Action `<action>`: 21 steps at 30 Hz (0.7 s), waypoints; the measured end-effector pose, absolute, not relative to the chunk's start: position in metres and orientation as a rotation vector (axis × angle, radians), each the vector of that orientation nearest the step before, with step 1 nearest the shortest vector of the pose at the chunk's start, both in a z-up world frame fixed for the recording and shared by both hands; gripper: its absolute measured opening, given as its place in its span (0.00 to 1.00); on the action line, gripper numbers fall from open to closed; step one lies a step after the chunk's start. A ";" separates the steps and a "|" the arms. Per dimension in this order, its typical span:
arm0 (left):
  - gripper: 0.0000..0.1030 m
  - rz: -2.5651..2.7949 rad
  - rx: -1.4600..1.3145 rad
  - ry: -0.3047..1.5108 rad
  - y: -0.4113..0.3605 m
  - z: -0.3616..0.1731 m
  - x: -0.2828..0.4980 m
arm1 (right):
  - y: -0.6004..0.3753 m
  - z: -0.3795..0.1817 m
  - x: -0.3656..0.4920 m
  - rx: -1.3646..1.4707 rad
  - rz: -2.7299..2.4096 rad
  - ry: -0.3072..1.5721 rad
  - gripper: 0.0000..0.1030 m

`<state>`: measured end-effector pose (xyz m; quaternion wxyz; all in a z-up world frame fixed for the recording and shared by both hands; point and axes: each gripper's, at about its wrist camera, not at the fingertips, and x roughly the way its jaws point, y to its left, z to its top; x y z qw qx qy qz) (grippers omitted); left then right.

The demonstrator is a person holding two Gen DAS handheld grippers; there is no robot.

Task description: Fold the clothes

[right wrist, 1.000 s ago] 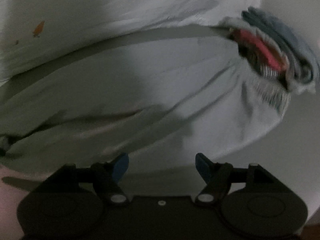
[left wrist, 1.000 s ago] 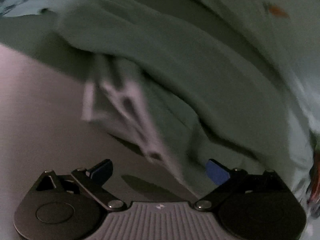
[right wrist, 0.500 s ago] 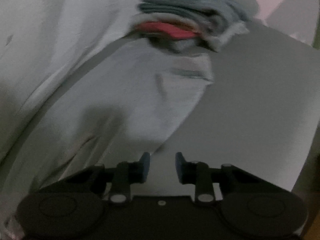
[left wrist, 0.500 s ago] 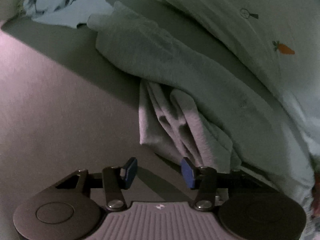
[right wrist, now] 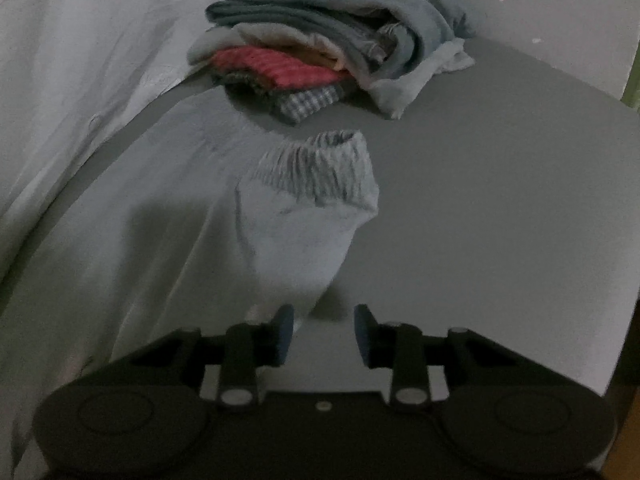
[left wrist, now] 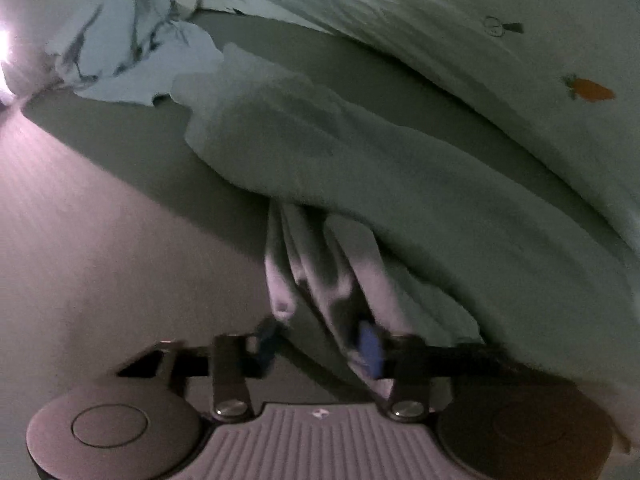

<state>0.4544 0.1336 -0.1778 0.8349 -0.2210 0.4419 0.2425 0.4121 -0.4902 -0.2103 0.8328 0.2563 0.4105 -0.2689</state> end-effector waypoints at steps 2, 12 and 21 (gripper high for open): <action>0.11 0.539 -0.494 0.931 0.137 -0.177 0.457 | -0.498 -0.213 0.418 0.549 -0.576 0.852 0.44; 0.05 0.621 -0.453 0.810 0.129 -0.096 0.428 | -0.517 -0.170 0.424 0.584 -0.519 0.715 0.00; 0.06 0.743 -0.369 0.838 0.122 -0.019 0.336 | -0.507 -0.101 0.384 0.479 -0.520 0.663 0.01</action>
